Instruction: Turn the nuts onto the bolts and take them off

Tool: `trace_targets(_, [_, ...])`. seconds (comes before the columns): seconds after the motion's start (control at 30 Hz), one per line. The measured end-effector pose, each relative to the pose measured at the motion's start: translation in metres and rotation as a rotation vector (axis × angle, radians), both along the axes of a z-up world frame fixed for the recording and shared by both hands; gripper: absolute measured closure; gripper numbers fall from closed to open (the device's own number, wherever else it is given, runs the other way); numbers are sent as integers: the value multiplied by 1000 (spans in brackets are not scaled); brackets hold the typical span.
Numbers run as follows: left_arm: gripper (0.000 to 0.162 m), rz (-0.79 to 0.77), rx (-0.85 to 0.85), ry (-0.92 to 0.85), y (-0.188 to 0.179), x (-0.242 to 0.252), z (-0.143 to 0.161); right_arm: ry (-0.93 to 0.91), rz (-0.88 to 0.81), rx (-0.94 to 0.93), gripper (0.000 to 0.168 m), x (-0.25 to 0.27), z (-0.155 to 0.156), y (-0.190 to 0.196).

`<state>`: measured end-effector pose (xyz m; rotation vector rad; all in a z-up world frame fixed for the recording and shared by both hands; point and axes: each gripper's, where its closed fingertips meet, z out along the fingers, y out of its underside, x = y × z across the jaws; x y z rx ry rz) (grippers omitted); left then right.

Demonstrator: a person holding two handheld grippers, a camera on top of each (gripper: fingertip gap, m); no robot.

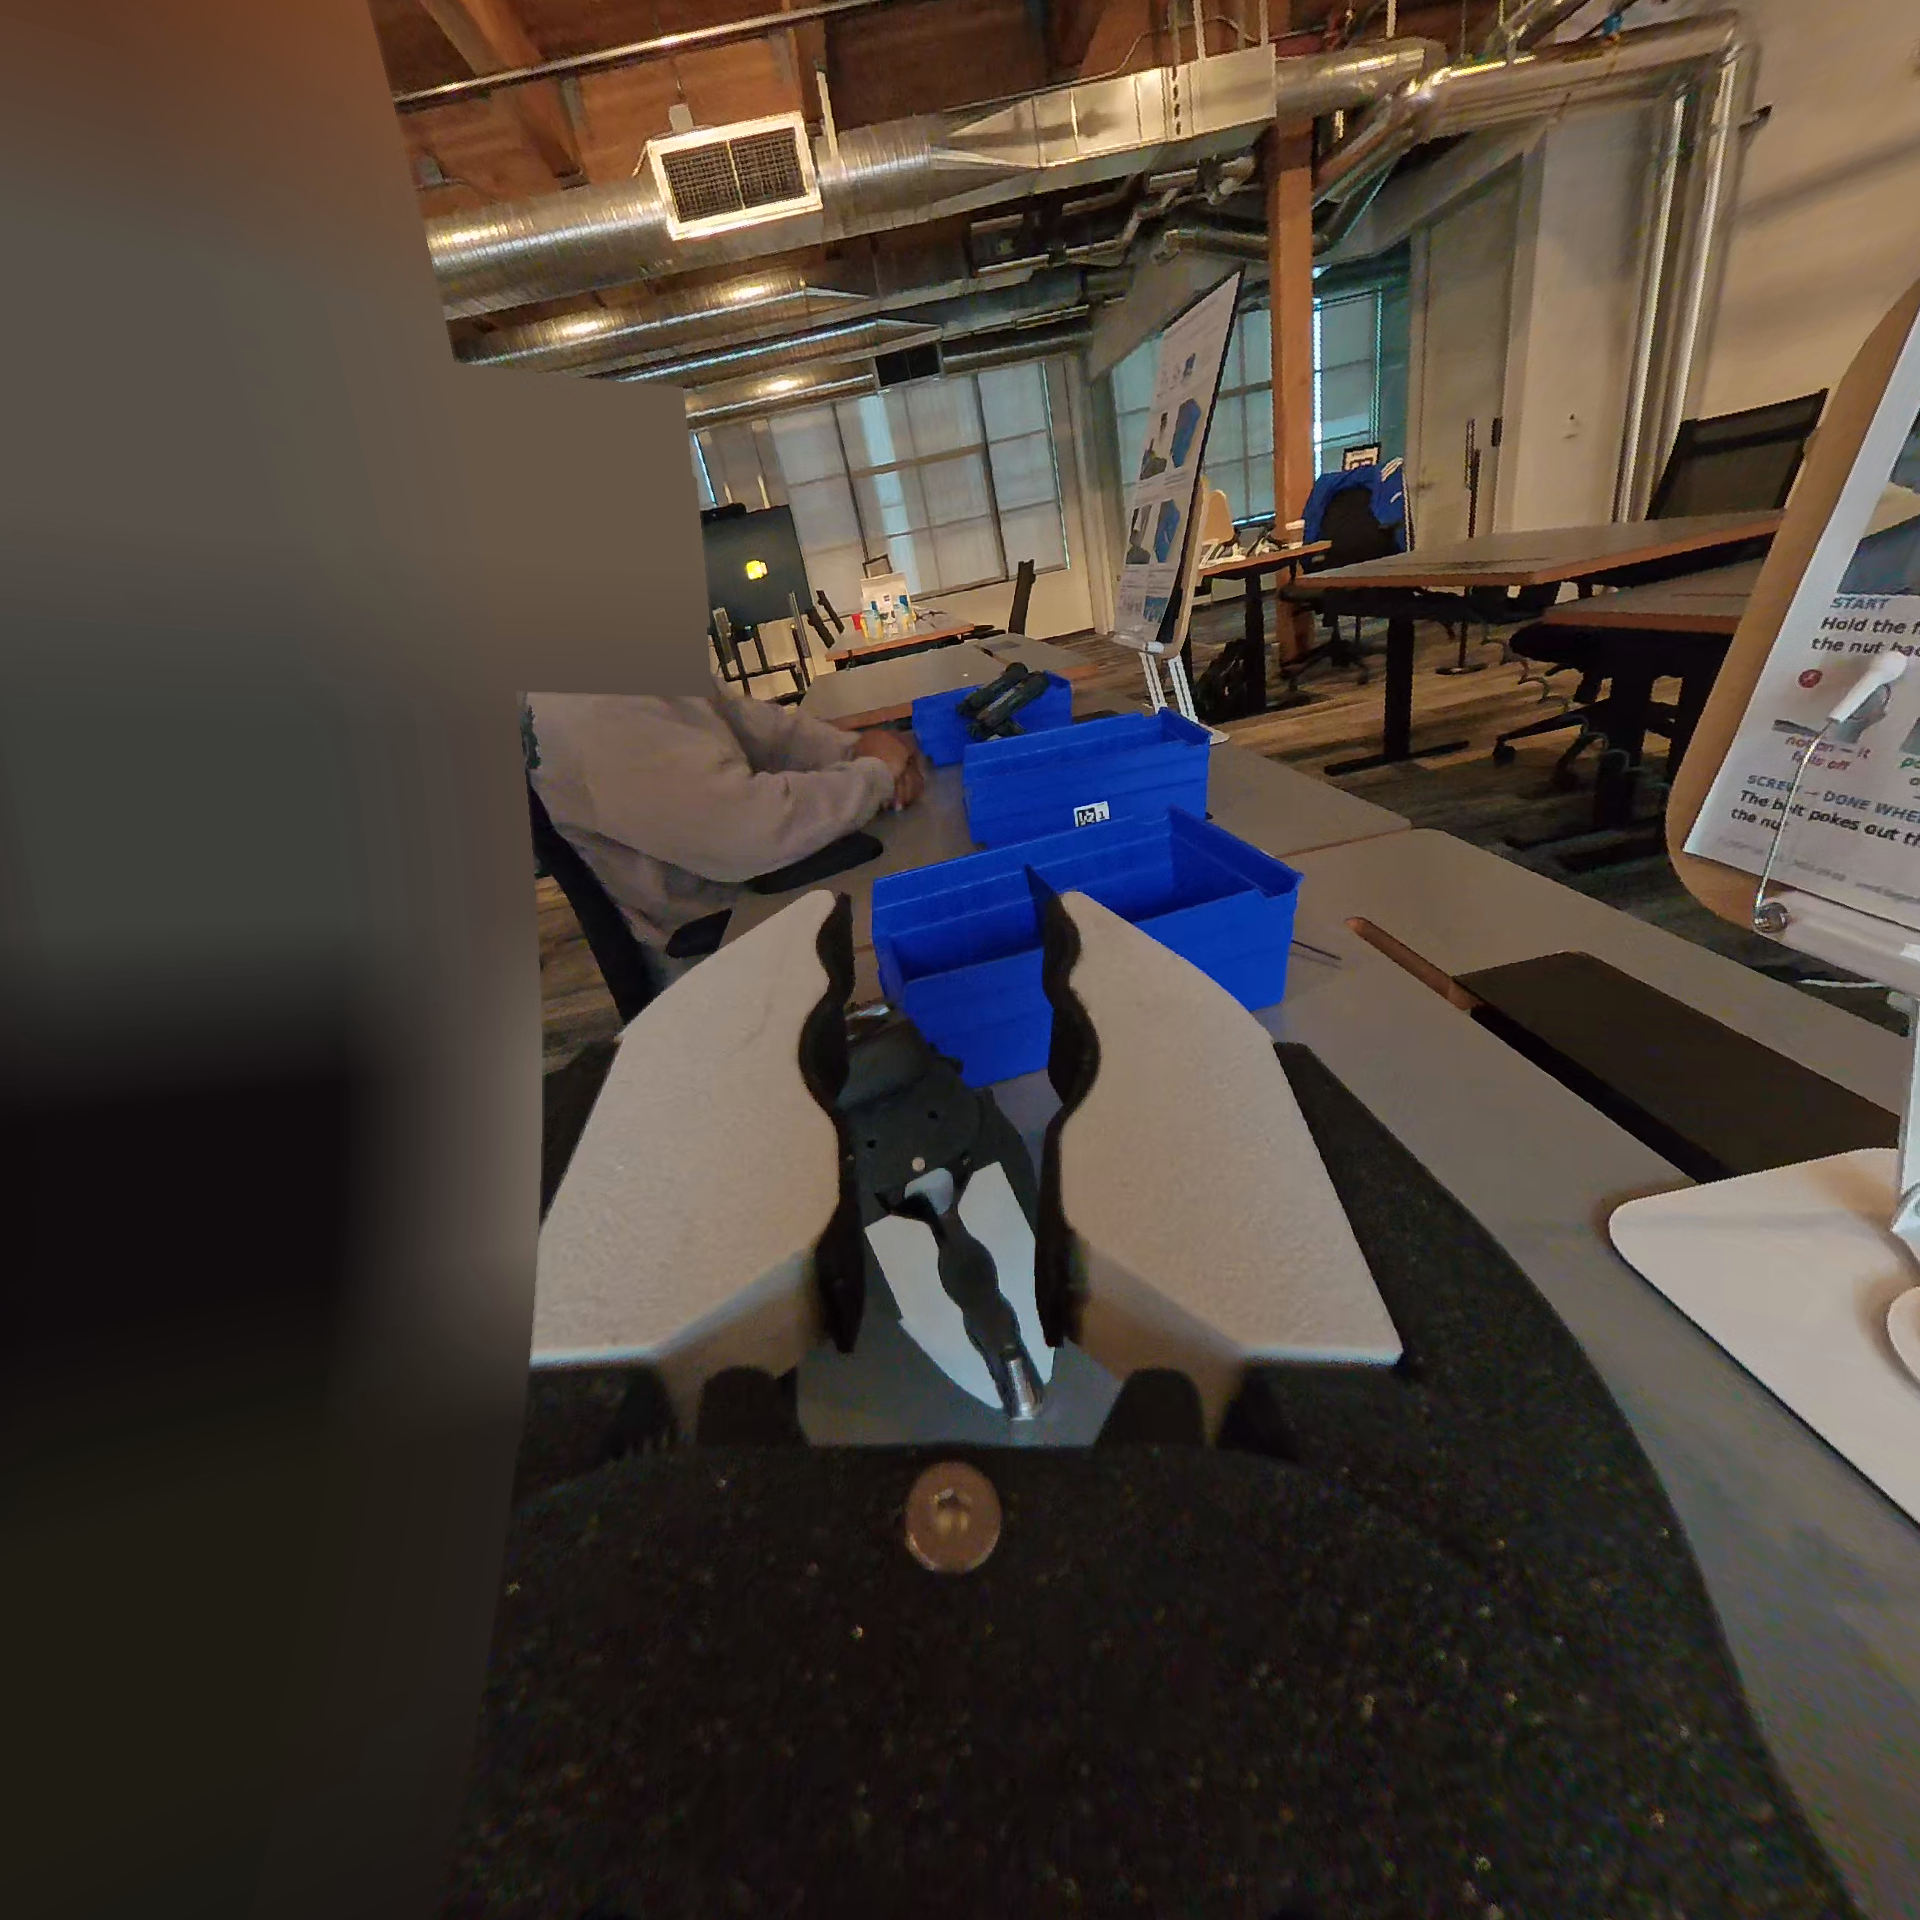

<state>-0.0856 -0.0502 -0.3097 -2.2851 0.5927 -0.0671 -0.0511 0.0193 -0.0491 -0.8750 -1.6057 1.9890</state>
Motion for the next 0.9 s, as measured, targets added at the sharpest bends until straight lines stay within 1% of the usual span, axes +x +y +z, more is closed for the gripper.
trace_targets(0.13, [145, -5, 38, -30, 0, 2, 7, 2, -2, 2, 133, 0, 0, 1])
trace_targets(0.2, [139, 9, 53, -28, 0, 0, 12, 4, -3, 2, 133, 0, 0, 2])
trace_targets(0.27, [129, 47, 91, -28, 1, -5, 26, 5, -5, 5, 133, 0, 1, 2])
trace_targets(0.33, [124, 113, 164, -32, -2, -13, 54, 7, -9, 6, 134, 1, 1, 3])
trace_targets(0.43, [126, 224, 272, -73, -18, -36, 106, 4, -12, 0, 134, 2, 1, 5])
trace_targets(0.53, [131, 345, 310, -42, -48, -74, 145, -4, -15, -1, 134, 1, 0, 6])
trace_targets(0.6, [136, 444, 297, 5, -74, -101, 159, -7, -15, 6, 134, 0, -1, 7])
trace_targets(0.67, [137, 532, 228, 36, -105, -123, 162, -11, -23, 19, 134, 0, -2, 7])
trace_targets(0.73, [136, 606, 130, 59, -137, -143, 157, -14, -29, 29, 134, 0, -3, 8])
trace_targets(0.83, [134, 719, -45, 55, -182, -170, 135, -19, -24, 31, 134, 0, -4, 7])
trace_targets(0.9, [133, 764, -157, 20, -204, -182, 115, -22, -20, 37, 134, 1, -4, 5])
